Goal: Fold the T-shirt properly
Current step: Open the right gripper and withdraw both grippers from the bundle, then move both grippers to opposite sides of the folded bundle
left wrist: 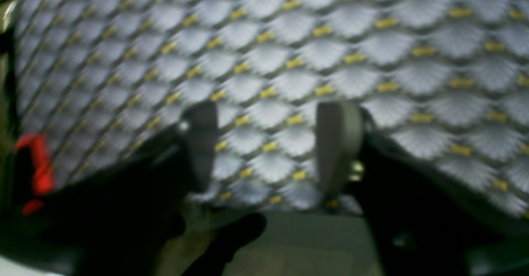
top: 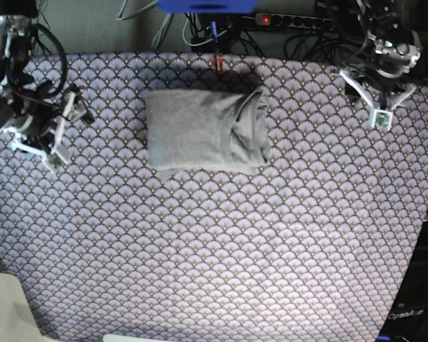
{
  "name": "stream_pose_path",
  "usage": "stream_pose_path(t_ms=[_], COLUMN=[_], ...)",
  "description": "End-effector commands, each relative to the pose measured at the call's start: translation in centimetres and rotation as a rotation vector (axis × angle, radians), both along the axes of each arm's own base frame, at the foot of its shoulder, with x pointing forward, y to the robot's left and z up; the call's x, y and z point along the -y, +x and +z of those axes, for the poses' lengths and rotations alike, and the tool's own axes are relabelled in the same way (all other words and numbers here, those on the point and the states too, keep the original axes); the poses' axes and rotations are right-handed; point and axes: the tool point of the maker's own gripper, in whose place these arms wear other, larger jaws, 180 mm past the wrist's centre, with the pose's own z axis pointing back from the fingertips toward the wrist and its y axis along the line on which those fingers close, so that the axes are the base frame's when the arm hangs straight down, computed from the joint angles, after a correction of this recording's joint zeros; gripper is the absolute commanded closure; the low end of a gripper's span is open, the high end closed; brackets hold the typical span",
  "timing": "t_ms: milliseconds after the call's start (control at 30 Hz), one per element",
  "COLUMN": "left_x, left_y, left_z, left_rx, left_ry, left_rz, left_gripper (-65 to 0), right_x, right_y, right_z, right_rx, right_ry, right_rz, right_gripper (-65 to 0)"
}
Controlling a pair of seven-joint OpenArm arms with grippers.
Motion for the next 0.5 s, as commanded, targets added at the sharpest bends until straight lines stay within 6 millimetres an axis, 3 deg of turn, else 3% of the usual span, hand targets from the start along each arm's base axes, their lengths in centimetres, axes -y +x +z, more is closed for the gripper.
stream_pose_path(t_ms=[0,67,233,467], left_x=[0.4,1.3,6.0,12.4], left_y=[0.5,0.3,1.2,1.8], left_z=[0.6,0.3,-0.5,-1.7], left_rx=[0.028,0.018,0.012,-0.046], left_ry=[-0.004,-0.025,-0.088,-0.062], left_rz=[-0.019,-0.041,-0.135,-0.307], left_gripper=[-25.9,-20.3,0.0,0.0], right_x=[-0.4,-0.6,-1.0,-1.8], right_y=[0.3,0.0,0.2,1.1], right_z=[0.8,0.7,0.7,1.2], right_rx=[0.038,0.050,0.062,0.085], right_ry=[0.024,0.044,0.059,0.079], right_rz=[0.013,0.017,0.017,0.019], right_gripper=[-51.1,-51.1,-51.0,-51.0])
